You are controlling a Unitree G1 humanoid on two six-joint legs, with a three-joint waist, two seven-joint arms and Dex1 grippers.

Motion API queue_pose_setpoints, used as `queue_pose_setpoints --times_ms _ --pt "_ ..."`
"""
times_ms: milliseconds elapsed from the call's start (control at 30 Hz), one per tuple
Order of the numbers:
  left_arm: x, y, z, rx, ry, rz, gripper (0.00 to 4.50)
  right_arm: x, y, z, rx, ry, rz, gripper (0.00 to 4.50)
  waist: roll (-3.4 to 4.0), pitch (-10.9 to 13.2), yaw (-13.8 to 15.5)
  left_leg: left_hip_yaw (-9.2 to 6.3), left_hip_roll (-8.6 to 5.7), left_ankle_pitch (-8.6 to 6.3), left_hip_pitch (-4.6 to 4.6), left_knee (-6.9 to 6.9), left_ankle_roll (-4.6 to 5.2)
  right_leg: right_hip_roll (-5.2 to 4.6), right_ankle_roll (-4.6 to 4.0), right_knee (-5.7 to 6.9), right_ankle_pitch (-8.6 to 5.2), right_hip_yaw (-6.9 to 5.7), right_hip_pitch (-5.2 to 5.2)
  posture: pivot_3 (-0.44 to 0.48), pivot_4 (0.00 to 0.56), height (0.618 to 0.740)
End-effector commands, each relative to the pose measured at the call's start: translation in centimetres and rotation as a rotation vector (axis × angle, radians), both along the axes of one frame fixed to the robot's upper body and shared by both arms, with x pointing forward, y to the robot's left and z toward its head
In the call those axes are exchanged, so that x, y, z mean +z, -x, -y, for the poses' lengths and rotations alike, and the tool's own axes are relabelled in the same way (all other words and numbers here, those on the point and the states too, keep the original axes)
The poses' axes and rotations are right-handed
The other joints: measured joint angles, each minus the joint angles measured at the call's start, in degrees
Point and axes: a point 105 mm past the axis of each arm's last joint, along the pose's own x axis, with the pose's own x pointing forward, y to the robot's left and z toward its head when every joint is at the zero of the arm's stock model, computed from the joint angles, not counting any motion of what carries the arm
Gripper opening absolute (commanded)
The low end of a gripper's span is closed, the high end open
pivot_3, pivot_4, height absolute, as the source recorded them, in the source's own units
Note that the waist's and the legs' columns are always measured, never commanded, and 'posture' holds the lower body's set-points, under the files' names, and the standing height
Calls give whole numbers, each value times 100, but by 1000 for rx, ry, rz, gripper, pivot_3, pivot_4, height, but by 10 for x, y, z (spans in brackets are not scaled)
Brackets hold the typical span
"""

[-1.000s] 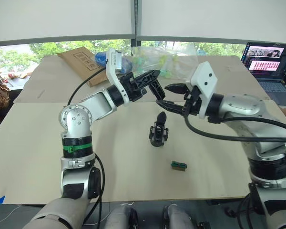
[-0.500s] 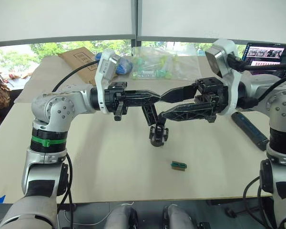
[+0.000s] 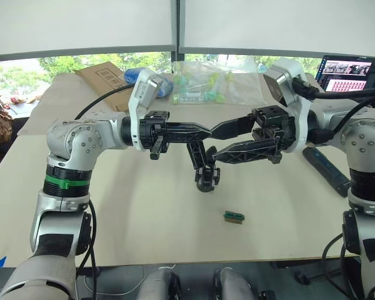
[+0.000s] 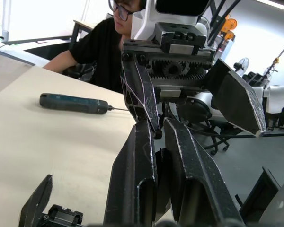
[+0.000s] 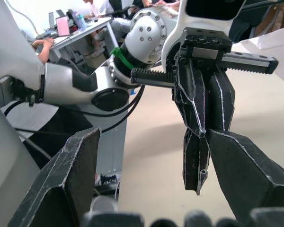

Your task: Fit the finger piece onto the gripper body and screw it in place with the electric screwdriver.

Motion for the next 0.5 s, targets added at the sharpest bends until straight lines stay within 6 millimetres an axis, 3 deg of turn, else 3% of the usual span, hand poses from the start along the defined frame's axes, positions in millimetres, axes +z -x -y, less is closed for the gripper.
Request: queue_pose_setpoints --times_ms 33,267,467,500 --pt "20 9 -5 -31 40 75 0 6 1 13 -32 -1 10 3889 0 0 -7 1 0 0 0 2 0 -1 0 -1 0 1 2 0 150 732" --pt "26 17 0 -74 53 92 0 0 -8 5 -69 -6 15 3889 0 0 -13 1 2 0 0 1 0 -2 -1 -2 0 3 -3 0 150 732" --pt "23 17 6 -85 51 88 0 -1 -11 -16 -66 -39 44 3889 0 0 -5 0 1 0 0 3 0 -2 0 0 0 1 -1 0 150 732" --pt "22 17 6 -85 51 88 0 0 -11 -19 -63 -46 45 3643 0 0 -5 0 0 0 0 3 0 -2 0 1 0 1 -1 0 150 732"
